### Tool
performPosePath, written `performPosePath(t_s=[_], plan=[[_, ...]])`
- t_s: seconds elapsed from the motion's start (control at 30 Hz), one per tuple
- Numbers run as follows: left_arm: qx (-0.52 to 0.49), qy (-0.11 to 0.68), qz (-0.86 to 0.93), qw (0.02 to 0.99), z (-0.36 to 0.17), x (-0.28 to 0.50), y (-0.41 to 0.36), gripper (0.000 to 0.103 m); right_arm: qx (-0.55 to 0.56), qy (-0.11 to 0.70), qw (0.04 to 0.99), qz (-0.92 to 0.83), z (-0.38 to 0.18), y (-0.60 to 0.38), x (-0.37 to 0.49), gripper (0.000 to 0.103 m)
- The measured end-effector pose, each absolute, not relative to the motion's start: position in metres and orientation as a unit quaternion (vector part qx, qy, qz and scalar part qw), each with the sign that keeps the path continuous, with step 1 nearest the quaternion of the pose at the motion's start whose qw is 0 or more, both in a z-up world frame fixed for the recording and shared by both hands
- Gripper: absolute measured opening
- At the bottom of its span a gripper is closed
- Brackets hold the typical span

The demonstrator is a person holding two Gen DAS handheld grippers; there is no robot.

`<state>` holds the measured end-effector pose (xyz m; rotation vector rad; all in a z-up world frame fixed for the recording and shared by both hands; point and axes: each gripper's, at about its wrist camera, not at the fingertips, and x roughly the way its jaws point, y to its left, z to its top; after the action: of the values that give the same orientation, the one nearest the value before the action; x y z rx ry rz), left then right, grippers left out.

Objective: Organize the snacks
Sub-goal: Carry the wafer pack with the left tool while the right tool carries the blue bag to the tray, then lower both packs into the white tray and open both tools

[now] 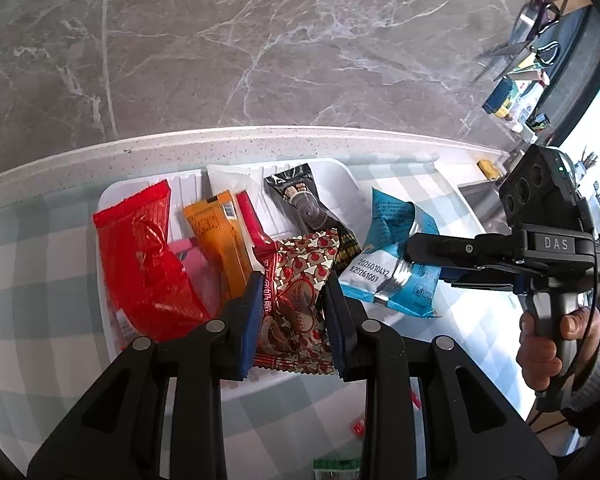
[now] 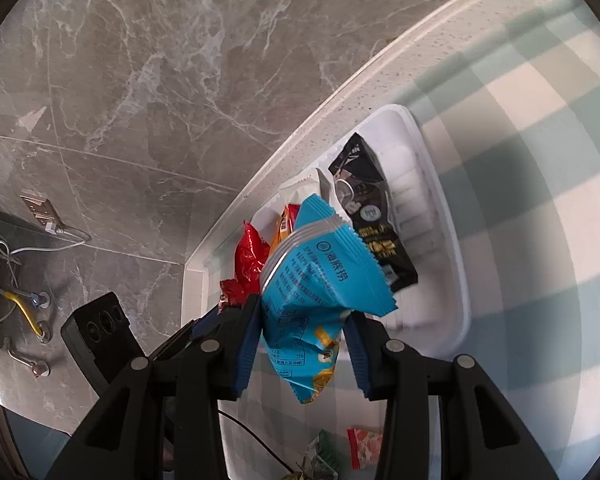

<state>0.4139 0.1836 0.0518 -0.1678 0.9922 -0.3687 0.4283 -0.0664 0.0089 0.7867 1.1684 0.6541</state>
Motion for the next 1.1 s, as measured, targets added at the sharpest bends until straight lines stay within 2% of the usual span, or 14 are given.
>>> performPosePath(t_s=[0.7, 1.1], plan=[[-0.079, 0.482, -0.166, 0.857, 0.03, 0.466, 0.172, 0.028, 0.277, 0.542, 0.737, 0.295, 0.002, -0.035, 0.463, 0.043], [-0.062, 0.494, -0.144, 0.855, 0.006, 0.475, 0.159, 0.029, 0.118, 0.55, 0.781, 0.273, 0.005, -0.015, 0.457, 0.047]])
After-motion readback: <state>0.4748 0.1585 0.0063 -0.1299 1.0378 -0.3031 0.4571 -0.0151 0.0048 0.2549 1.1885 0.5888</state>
